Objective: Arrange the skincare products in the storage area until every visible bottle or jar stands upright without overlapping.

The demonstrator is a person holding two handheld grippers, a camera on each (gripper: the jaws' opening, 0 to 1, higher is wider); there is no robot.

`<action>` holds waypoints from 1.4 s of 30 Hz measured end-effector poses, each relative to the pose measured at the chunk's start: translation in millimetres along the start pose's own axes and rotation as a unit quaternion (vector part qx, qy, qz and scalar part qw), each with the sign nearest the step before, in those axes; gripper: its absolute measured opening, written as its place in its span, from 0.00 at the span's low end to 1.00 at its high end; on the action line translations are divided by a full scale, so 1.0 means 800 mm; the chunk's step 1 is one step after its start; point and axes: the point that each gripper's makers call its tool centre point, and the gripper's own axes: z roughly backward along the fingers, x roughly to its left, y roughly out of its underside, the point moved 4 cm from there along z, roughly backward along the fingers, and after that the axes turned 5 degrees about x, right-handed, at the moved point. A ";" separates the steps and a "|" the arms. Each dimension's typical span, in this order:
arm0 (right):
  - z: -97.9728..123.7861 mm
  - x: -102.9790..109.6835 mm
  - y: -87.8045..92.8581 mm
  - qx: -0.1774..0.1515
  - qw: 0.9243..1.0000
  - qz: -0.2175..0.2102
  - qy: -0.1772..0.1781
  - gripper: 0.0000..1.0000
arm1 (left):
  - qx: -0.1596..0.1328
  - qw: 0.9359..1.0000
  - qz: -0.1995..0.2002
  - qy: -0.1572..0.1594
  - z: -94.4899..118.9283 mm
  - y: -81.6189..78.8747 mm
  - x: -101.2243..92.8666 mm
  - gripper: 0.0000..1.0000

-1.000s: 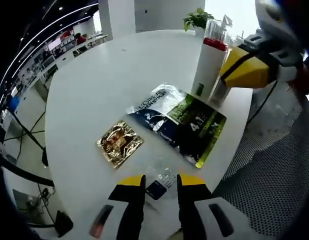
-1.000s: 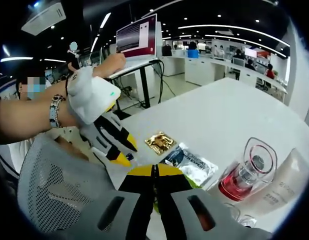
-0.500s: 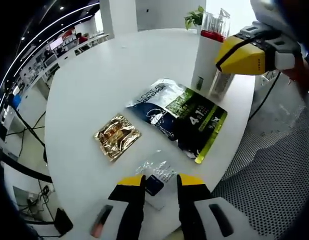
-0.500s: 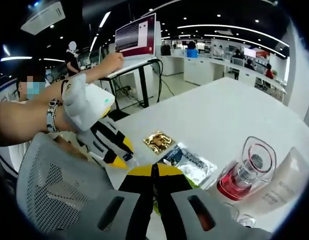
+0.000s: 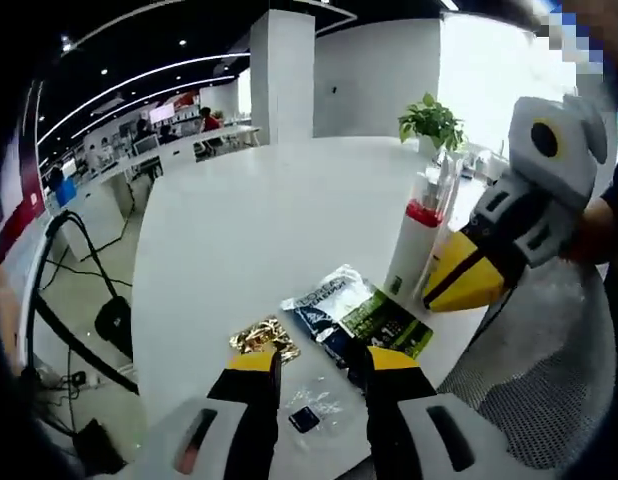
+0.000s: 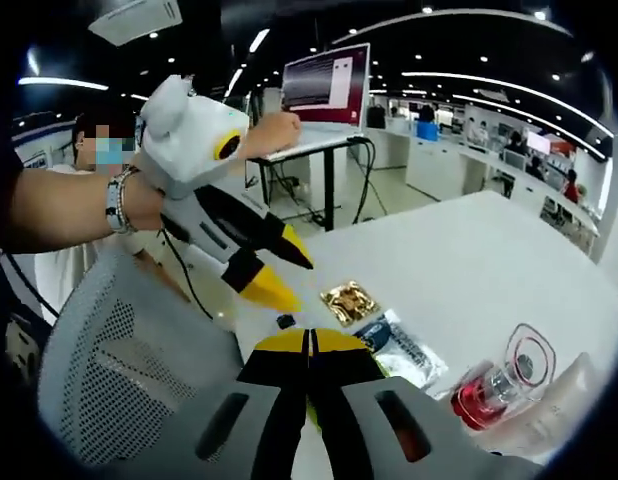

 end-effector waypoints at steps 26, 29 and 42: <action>0.259 -0.099 0.126 -0.101 0.932 -0.075 0.339 0.18 | -0.186 0.956 0.085 -0.211 0.057 0.017 -0.010 0.37; 0.266 -0.111 0.149 -0.079 0.918 -0.067 0.384 0.36 | -0.216 0.953 0.077 -0.201 0.061 0.012 -0.014 0.38; 0.247 -0.097 0.170 -0.113 0.923 -0.163 0.329 0.58 | -0.202 0.953 0.092 -0.205 0.058 0.019 -0.009 0.63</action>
